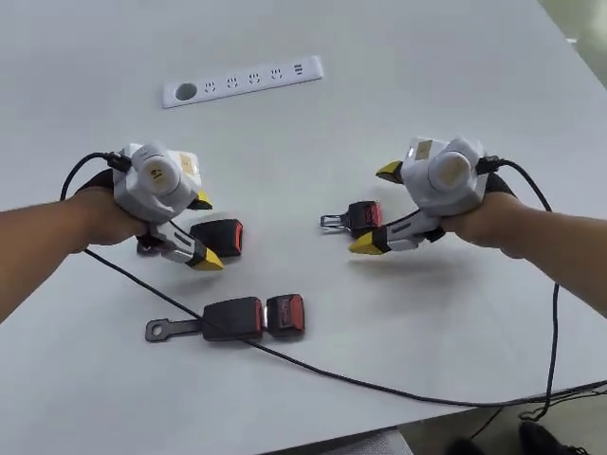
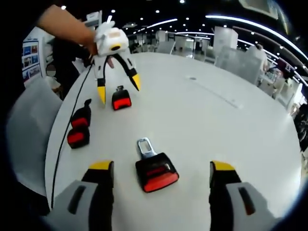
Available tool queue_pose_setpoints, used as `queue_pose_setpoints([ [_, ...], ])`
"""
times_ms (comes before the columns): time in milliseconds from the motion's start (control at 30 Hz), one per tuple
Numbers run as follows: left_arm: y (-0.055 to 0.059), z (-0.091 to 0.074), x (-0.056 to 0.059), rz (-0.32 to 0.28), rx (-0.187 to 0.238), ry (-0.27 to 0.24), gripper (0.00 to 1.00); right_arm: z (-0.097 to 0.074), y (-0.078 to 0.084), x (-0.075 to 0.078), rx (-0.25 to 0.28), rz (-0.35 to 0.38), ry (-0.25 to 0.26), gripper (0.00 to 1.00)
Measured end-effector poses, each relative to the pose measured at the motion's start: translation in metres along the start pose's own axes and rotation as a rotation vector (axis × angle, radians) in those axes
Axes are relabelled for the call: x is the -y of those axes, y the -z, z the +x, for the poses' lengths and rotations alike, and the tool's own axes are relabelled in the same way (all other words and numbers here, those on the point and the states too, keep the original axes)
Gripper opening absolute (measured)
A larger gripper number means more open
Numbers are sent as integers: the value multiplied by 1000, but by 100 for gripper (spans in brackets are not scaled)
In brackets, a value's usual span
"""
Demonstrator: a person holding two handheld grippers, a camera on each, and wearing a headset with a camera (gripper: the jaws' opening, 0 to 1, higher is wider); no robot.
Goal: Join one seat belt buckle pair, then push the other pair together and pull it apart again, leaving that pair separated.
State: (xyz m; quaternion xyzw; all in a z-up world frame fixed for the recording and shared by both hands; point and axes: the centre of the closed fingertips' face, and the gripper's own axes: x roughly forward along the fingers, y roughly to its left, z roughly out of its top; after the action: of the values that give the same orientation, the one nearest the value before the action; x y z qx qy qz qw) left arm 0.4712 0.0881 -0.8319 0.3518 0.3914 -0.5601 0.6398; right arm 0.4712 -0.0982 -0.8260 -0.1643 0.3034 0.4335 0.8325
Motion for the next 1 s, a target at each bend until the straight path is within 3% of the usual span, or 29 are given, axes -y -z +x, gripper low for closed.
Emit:
queue_pose_setpoints([
  [67,-4,-4,2,-45,26,-20,73,-7,-2,3,19,0,44,83],
  [133,-8,-9,3,-32,55,-63,78,-14,-7,5,54,18,99,84],
  [200,-16,-15,5,-80,115,-92,82,-19,-12,4,110,83,133,87],
  [233,-19,-19,4,-121,139,-110,86,-21,-10,4,107,95,143,89],
  [333,-34,-39,1,-237,273,-196,90,-28,-9,0,113,94,176,90],
  [400,-34,-51,5,-219,282,-252,92,-33,-12,-6,136,105,188,92],
  [533,-34,-71,19,-226,317,-299,98,-44,-12,-17,171,132,219,93],
  [633,-38,-87,26,-311,396,-338,99,-55,-18,-27,207,149,230,94],
  [800,-27,-95,47,-330,393,-371,100,-72,-28,-40,245,135,262,97],
  [933,-28,-105,61,-407,460,-398,100,-84,-33,-48,267,132,281,99],
  [1000,-26,-107,71,-412,467,-403,100,-89,-32,-52,273,132,290,100],
])
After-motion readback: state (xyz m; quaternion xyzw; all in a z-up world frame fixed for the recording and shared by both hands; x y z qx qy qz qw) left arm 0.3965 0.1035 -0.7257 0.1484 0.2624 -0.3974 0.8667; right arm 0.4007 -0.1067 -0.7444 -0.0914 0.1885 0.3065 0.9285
